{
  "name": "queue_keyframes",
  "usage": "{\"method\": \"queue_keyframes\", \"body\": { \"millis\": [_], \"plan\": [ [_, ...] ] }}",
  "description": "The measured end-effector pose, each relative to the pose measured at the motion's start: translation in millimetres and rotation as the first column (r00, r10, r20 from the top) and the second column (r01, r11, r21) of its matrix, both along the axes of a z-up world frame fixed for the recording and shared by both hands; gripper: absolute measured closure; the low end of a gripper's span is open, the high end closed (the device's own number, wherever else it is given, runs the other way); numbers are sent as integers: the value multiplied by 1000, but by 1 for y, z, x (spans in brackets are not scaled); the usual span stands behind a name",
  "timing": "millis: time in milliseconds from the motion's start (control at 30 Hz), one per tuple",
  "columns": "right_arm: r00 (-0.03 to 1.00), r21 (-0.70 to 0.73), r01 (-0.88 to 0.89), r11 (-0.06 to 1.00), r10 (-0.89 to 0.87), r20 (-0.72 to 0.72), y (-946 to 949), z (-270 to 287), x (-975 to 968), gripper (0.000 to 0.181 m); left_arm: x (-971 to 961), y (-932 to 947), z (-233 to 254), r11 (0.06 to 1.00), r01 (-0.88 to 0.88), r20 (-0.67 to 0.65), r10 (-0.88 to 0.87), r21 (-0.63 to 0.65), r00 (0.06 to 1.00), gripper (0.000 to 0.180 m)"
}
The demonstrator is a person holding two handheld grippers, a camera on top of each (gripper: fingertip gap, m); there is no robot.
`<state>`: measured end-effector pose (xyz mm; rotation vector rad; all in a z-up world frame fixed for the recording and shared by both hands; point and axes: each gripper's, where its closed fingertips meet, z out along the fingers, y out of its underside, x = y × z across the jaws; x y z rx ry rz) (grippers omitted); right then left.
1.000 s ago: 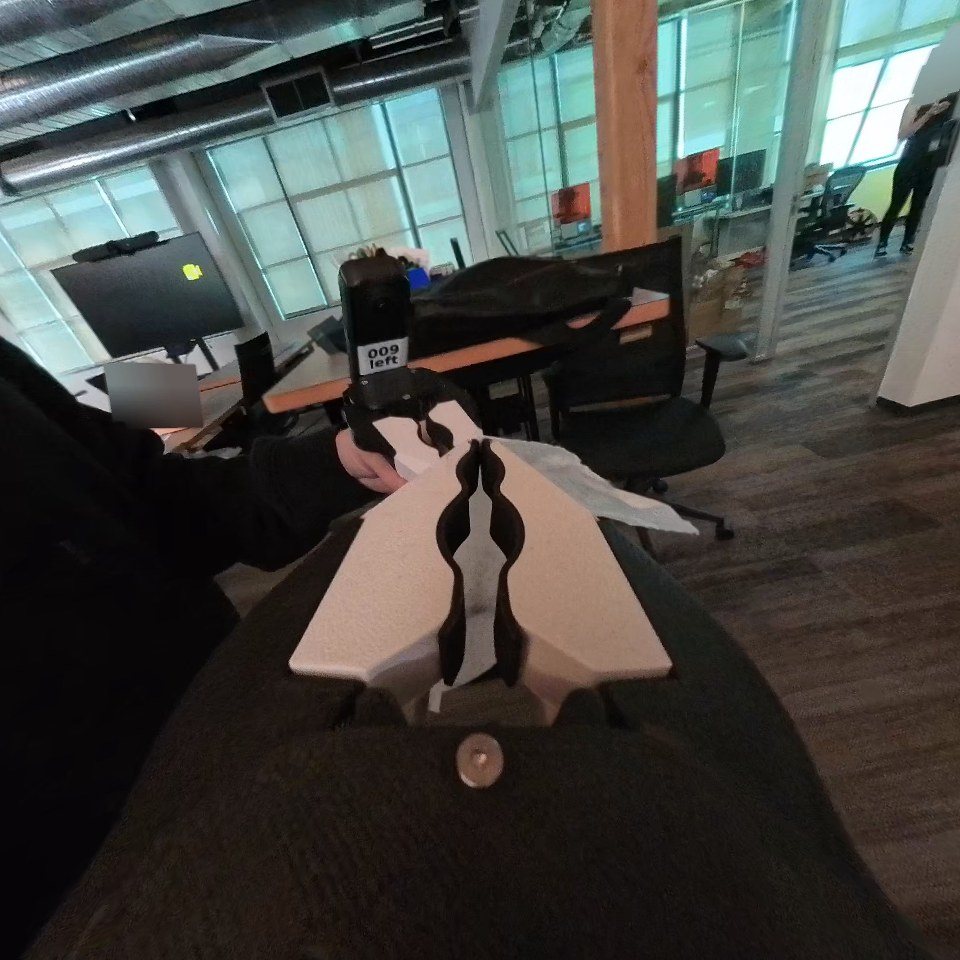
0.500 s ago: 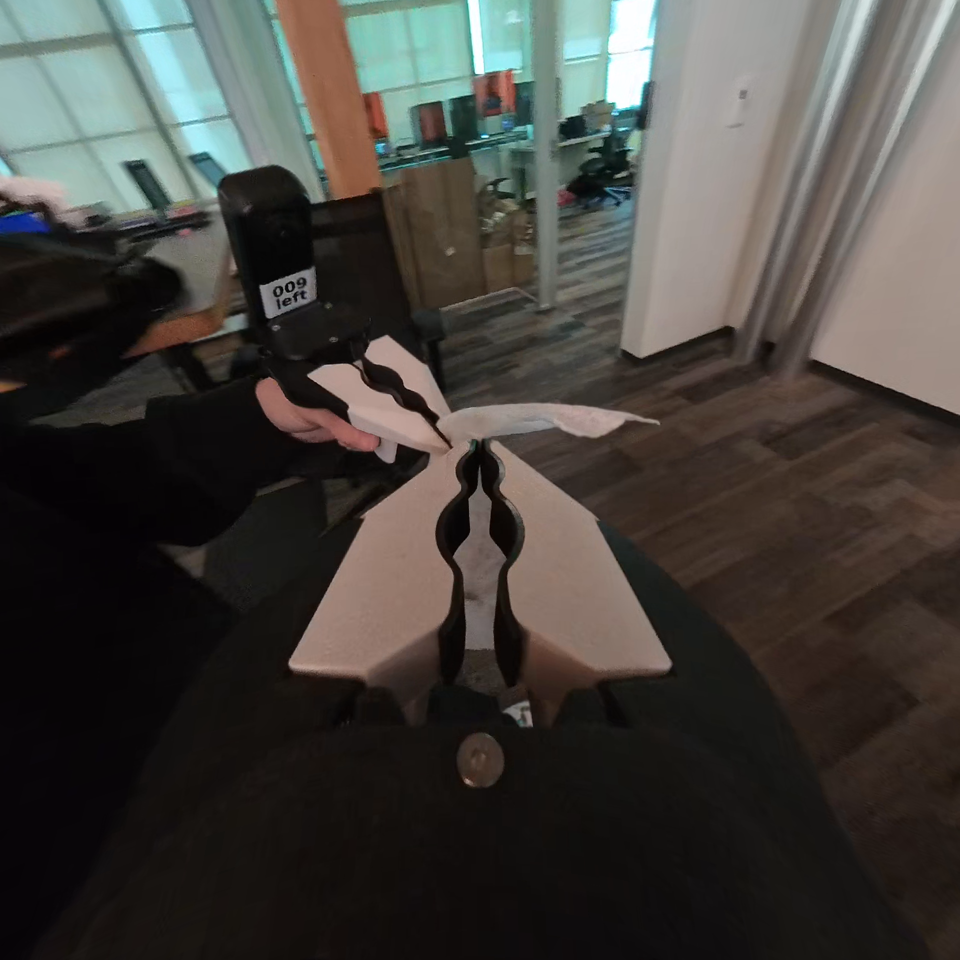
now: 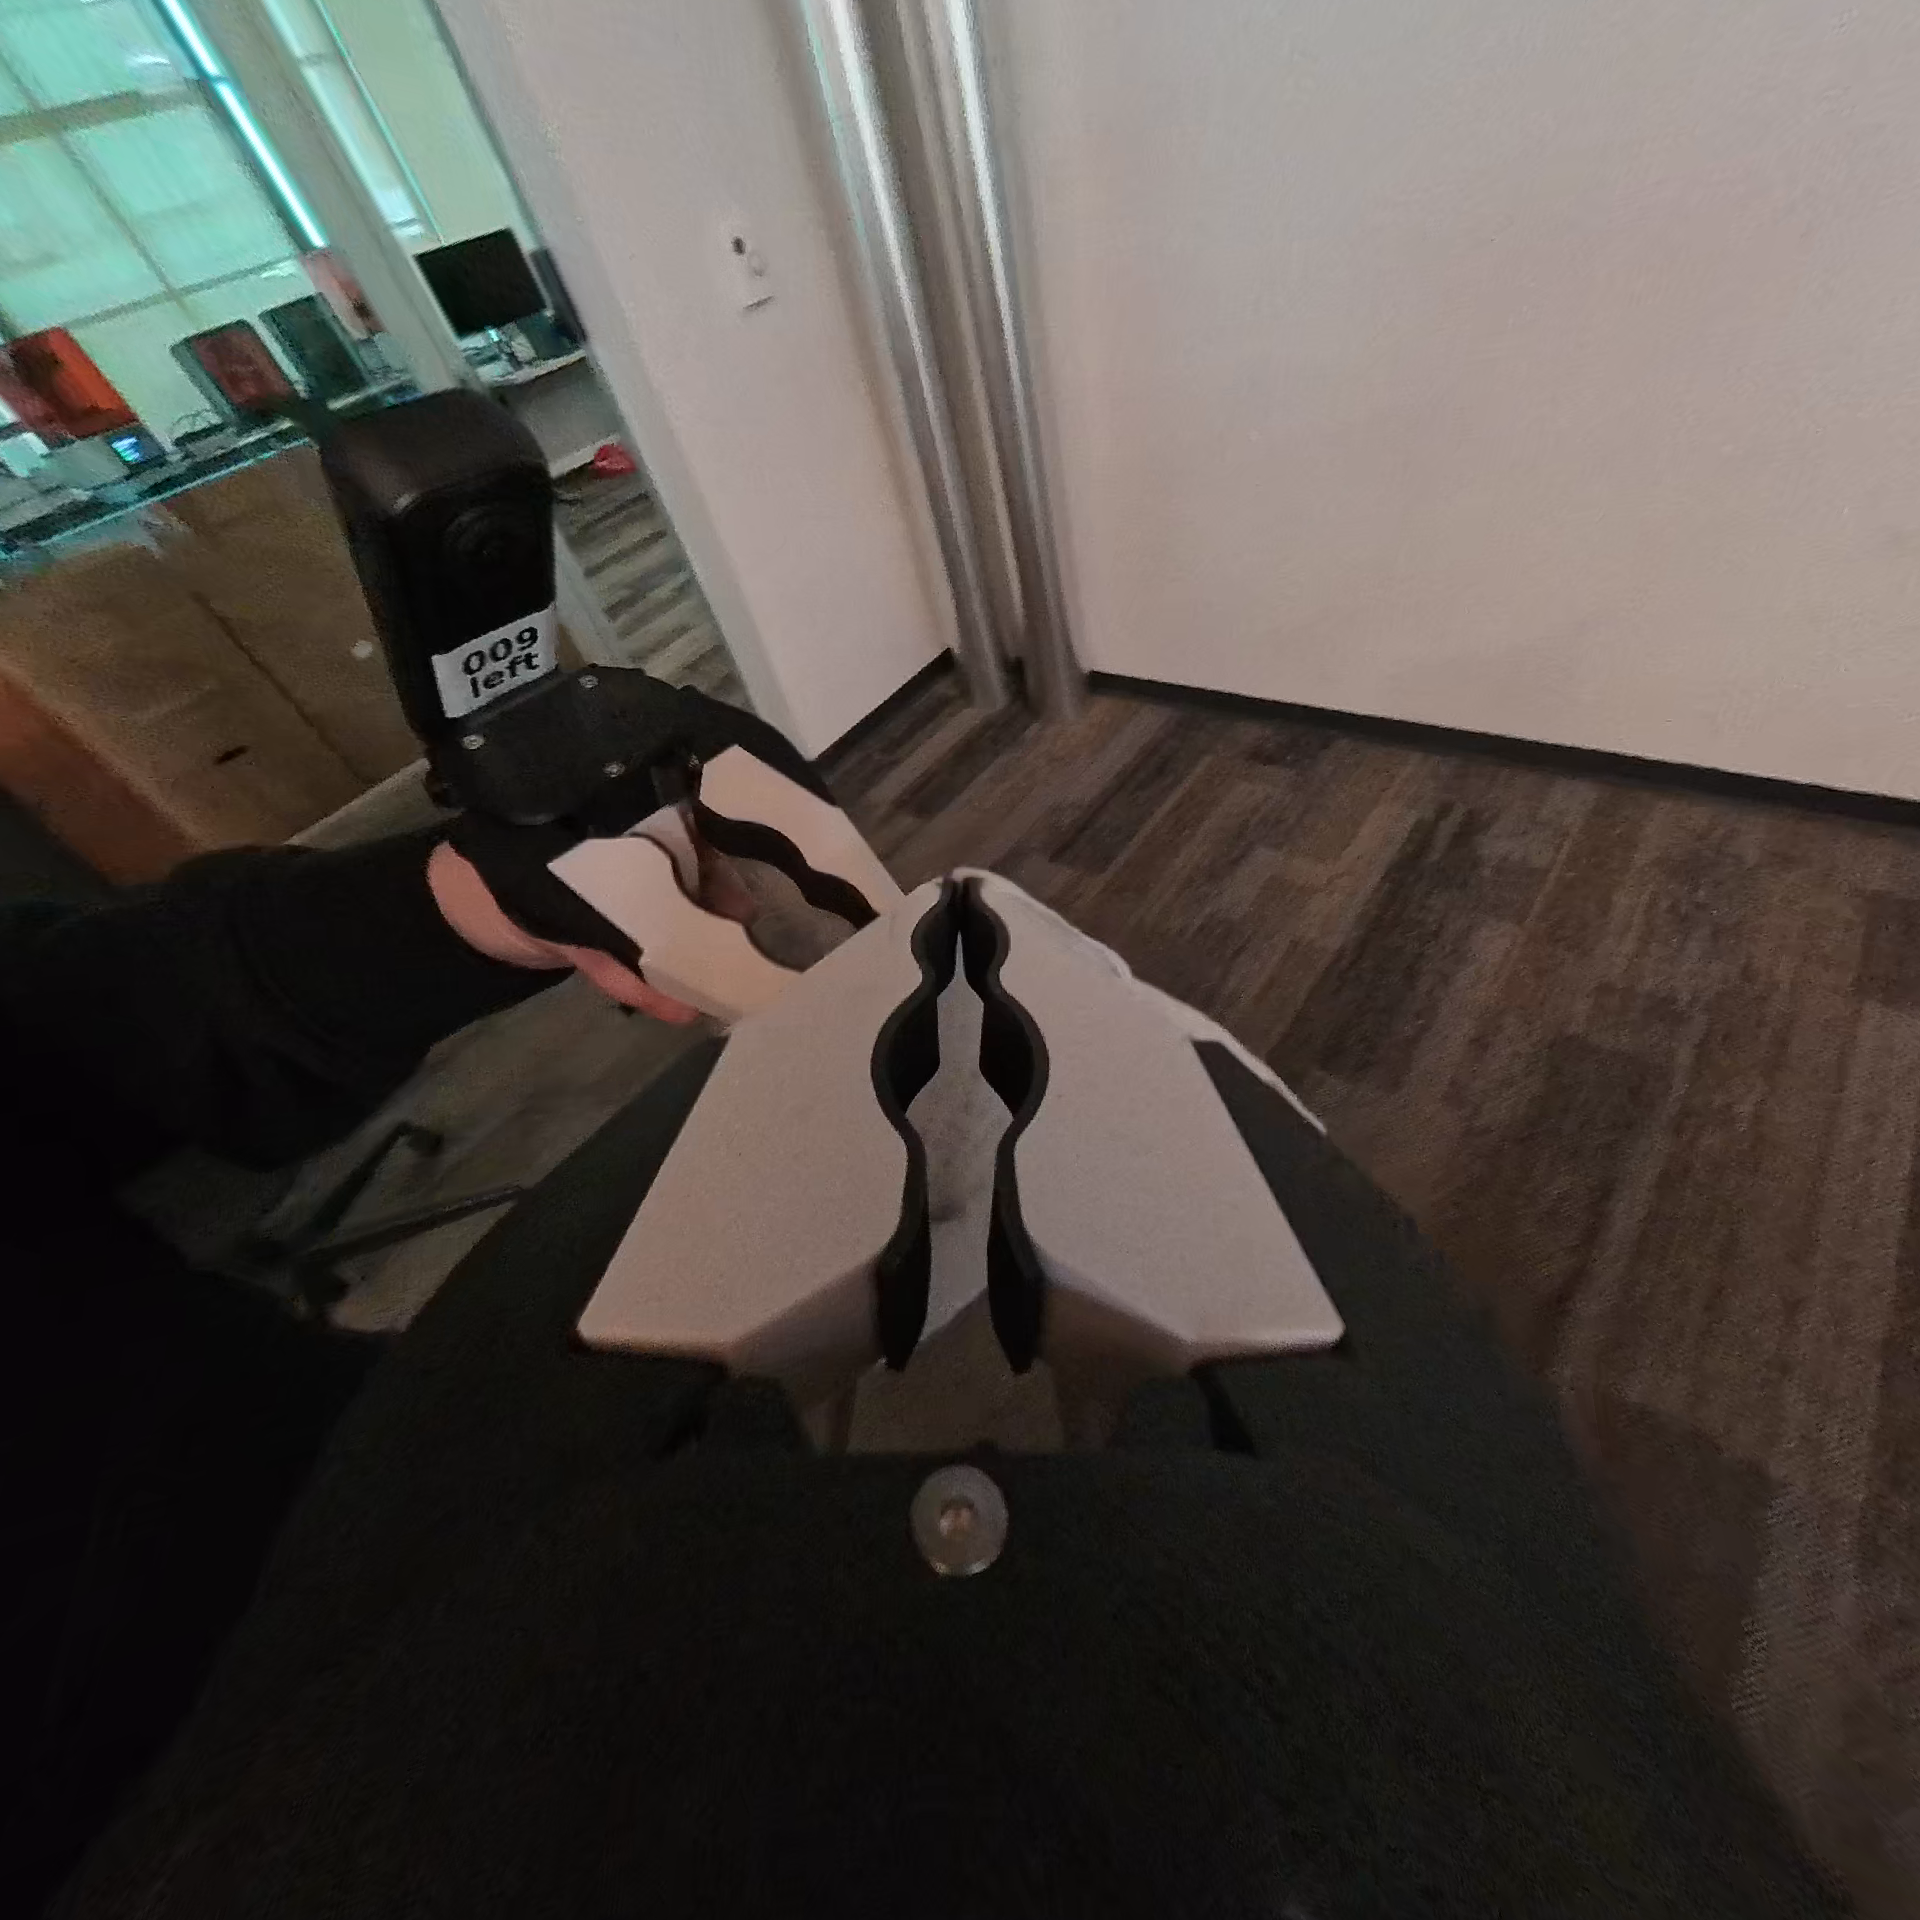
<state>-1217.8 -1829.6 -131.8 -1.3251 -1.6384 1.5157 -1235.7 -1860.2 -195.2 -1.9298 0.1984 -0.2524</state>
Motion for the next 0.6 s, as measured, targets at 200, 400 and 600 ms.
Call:
{"method": "queue_keyframes", "body": {
  "millis": [200,400,600],
  "plan": [
    [1000,-43,11,999,-11,-16,179,-4,-147,181,-145,169,-7,997,-17,-105,9,-76,994,130],
    [978,28,189,982,-191,79,380,-4,-205,181,-230,360,9,992,107,-104,-113,-68,988,116],
    [873,141,448,883,-466,144,622,-26,-200,181,-258,589,-12,936,352,-118,-353,-28,928,114]
  ]
}}
